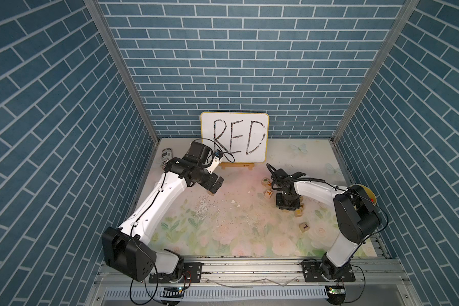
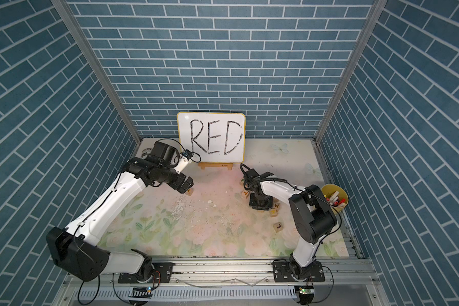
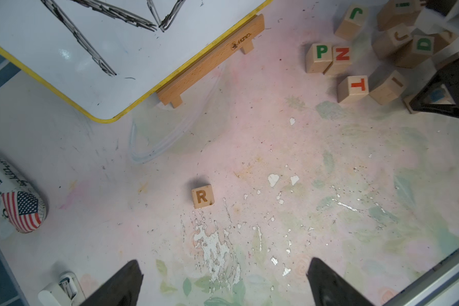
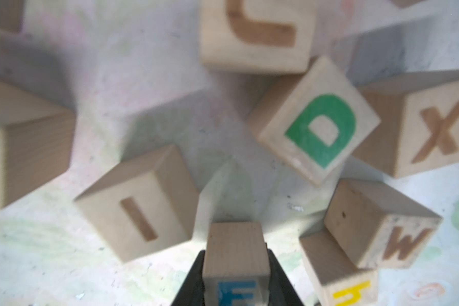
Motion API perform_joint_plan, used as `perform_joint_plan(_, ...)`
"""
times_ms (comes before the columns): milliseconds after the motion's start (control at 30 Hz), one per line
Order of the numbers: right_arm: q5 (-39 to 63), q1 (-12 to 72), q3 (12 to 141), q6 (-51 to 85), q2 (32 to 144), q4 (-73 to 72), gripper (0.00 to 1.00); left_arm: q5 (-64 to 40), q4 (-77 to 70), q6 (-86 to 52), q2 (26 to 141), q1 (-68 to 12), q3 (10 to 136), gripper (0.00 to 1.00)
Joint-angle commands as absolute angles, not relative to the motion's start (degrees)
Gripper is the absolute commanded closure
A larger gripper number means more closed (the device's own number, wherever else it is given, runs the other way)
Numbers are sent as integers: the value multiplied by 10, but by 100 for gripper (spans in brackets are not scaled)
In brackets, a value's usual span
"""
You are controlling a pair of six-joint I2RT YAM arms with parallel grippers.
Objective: Assemble the uppercase word "red" with letter blocks
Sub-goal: Pick up the letter block from the center of the board, then place the letter block at the center of the board.
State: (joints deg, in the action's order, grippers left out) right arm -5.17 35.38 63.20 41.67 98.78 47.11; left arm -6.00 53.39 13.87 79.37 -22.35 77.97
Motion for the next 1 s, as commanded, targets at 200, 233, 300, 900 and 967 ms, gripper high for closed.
perform_joint_plan(200, -44, 395, 727, 410, 977, 511, 80, -24, 543, 131, 769, -200, 759, 1)
perform_joint_plan(233, -39, 400, 741, 407, 987, 509, 80, -26, 544, 132, 768, -193, 757, 1)
perform_joint_plan(300, -28, 407, 778, 399, 1020, 506, 80, -30, 547, 134, 768, -171, 750, 1)
perform_joint_plan(900, 39, 462, 1168, 359, 1346, 579, 80, -40, 565, 138, 745, -83, 730, 1)
perform_joint_plan(967, 38, 469, 1190, 357, 1363, 588, 80, -36, 563, 136, 745, -82, 726, 1)
